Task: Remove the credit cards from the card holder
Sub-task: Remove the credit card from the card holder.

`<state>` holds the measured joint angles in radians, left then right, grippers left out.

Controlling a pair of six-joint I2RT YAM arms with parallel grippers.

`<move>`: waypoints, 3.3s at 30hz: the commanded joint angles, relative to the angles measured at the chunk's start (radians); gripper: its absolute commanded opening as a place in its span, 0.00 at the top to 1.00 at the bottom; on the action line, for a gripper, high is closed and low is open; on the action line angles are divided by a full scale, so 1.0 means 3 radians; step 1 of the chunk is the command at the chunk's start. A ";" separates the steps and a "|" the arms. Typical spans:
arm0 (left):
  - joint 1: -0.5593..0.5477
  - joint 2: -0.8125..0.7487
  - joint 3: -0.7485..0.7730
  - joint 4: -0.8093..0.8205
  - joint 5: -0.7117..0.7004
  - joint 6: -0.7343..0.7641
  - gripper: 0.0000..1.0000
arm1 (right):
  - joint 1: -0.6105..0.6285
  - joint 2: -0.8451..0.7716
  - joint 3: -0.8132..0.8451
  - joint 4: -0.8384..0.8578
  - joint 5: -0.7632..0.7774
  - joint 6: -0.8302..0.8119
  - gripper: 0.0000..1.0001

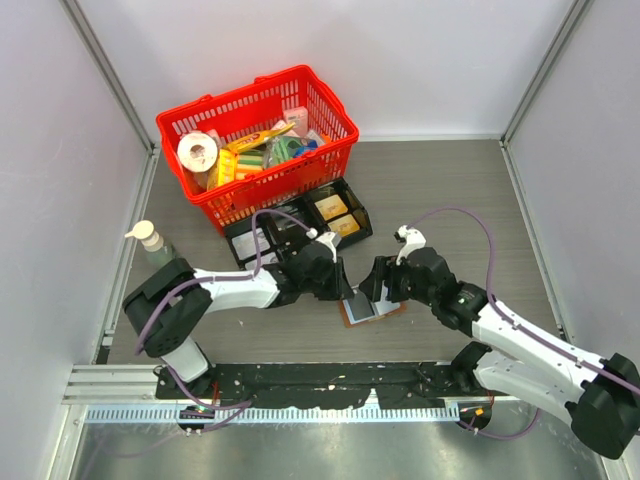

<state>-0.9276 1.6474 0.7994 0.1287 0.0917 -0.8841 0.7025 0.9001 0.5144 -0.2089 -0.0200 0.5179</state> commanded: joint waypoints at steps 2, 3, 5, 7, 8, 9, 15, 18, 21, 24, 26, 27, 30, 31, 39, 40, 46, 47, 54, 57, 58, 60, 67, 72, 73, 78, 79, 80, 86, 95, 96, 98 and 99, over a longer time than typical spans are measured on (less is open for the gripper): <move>-0.0012 -0.0423 -0.0169 0.0113 -0.0121 0.0155 0.70 | 0.0000 -0.0203 -0.0099 0.0164 0.0189 0.0104 0.24; -0.0012 -0.0525 -0.0195 0.0062 -0.0188 0.0180 0.64 | -0.0010 -0.0198 -0.0114 0.0175 0.0169 0.0114 0.24; -0.0012 -0.0771 -0.0256 -0.0045 -0.0275 0.0216 0.52 | 0.0000 -0.0173 -0.0175 0.0251 0.0118 0.0155 0.25; -0.0007 -0.1021 -0.0368 -0.0071 -0.0484 0.0216 0.40 | -0.0010 -0.0096 -0.0232 0.0338 -0.0020 0.0191 0.28; -0.0002 -0.1164 -0.0435 -0.0051 -0.0546 0.0206 0.32 | -0.0010 -0.0030 -0.0262 0.0359 -0.0061 0.0206 0.29; -0.0007 -0.1297 -0.0516 -0.0036 -0.0612 0.0161 0.19 | -0.0015 0.0011 -0.0278 0.0440 -0.0091 0.0242 0.32; 0.0162 -0.1993 -0.0931 0.0108 -0.0674 -0.0044 0.00 | -0.0081 0.0246 -0.0502 0.0875 -0.0260 0.0355 0.38; 0.0162 -0.2244 -0.1074 0.0215 -0.0730 0.0088 0.00 | -0.0133 0.0415 -0.0554 0.0982 -0.0317 0.0396 0.43; 0.0162 -0.2479 -0.1207 0.0297 -0.0801 0.0252 0.00 | -0.0168 0.0594 -0.0615 0.1059 -0.0373 0.0437 0.47; 0.0162 -0.2597 -0.1162 0.0043 -0.0904 0.0323 0.00 | -0.0174 0.0768 -0.0631 0.1156 -0.0465 0.0442 0.49; 0.0162 -0.2541 -0.1029 -0.0188 -0.0868 0.0390 0.00 | -0.0174 0.0880 -0.0651 0.1248 -0.0496 0.0442 0.50; 0.0162 -0.2511 -0.0983 -0.0245 -0.0878 0.0390 0.00 | -0.0174 0.0977 -0.0656 0.1294 -0.0556 0.0437 0.50; 0.0162 -0.2439 -0.0952 -0.0230 -0.0853 0.0385 0.00 | -0.0174 0.1202 -0.0646 0.1605 -0.0781 0.0447 0.54; 0.0162 -0.2403 -0.0952 -0.0215 -0.0838 0.0385 0.00 | -0.0169 0.1309 -0.0616 0.1652 -0.0812 0.0447 0.55; 0.0157 -0.1923 -0.0778 -0.0225 -0.0659 0.0329 0.06 | -0.0163 0.1490 -0.0360 0.1740 -0.0818 0.0472 0.63; 0.0152 -0.1862 -0.0758 -0.0225 -0.0669 0.0304 0.09 | -0.0163 0.1459 -0.0350 0.1729 -0.0793 0.0493 0.63; 0.0111 -0.1417 -0.0604 -0.0225 -0.0659 0.0130 0.19 | -0.0168 0.1121 -0.0385 0.1637 -0.0797 0.0549 0.63; 0.0091 -0.1340 -0.0579 -0.0220 -0.0654 0.0109 0.22 | -0.0179 0.1101 -0.0395 0.1632 -0.0802 0.0559 0.63; -0.0017 -0.0926 -0.0338 -0.0219 -0.0613 0.0058 0.46 | -0.0199 0.1075 -0.0539 0.1755 -0.0894 0.0605 0.67; -0.0027 -0.0808 -0.0302 -0.0245 -0.0582 0.0007 0.51 | -0.0209 0.1136 -0.0585 0.1836 -0.0940 0.0631 0.69; -0.0032 -0.0772 -0.0297 -0.0260 -0.0582 -0.0008 0.51 | -0.0214 0.1162 -0.0620 0.1857 -0.0946 0.0636 0.70; -0.0032 -0.0716 -0.0297 -0.0296 -0.0577 -0.0039 0.54 | -0.0235 0.1192 -0.0661 0.1898 -0.0976 0.0646 0.70; -0.0068 -0.0445 -0.0307 -0.0383 -0.0567 -0.0075 0.67 | -0.0276 0.1274 -0.0764 0.2015 -0.1063 0.0651 0.71; -0.0068 -0.0302 -0.0292 -0.0520 -0.0582 -0.0141 0.79 | -0.0286 0.1336 -0.0815 0.2148 -0.1196 0.0677 0.72; -0.0068 -0.0276 -0.0282 -0.0557 -0.0582 -0.0147 0.82 | -0.0286 0.1346 -0.0825 0.2174 -0.1206 0.0677 0.73; -0.0073 -0.0184 -0.0277 -0.0669 -0.0597 -0.0172 0.85 | -0.0291 0.1371 -0.0830 0.2276 -0.1293 0.0702 0.75; -0.0073 -0.0169 -0.0272 -0.0700 -0.0602 -0.0177 0.85 | -0.0286 0.1356 -0.0825 0.2281 -0.1303 0.0703 0.76; -0.0078 -0.0163 -0.0267 -0.0720 -0.0618 -0.0182 0.87 | -0.0286 0.1356 -0.0825 0.2291 -0.1309 0.0703 0.76; -0.0078 -0.0143 -0.0236 -0.0838 -0.0694 -0.0167 0.92 | -0.0373 0.1264 -0.0902 0.2353 -0.1355 0.0703 0.82; -0.0073 -0.0112 -0.0205 -0.0894 -0.0720 -0.0167 0.97 | -0.0511 0.1233 -0.1014 0.2481 -0.1493 0.0703 0.97; -0.0073 -0.0112 -0.0205 -0.0894 -0.0720 -0.0172 0.98 | -0.0526 0.1228 -0.1024 0.2476 -0.1493 0.0693 0.99; -0.0078 -0.0112 -0.0205 -0.0889 -0.0720 -0.0172 0.98 | -0.0552 0.1223 -0.1024 0.2465 -0.1513 0.0692 0.99; -0.0073 -0.0112 -0.0205 -0.0894 -0.0720 -0.0172 0.98 | -0.0557 0.1223 -0.1035 0.2465 -0.1518 0.0692 0.99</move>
<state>-0.9436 1.5753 0.7425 -0.0563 -0.0963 -0.9398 0.5495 1.2934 0.2165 0.4767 -0.4522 0.7334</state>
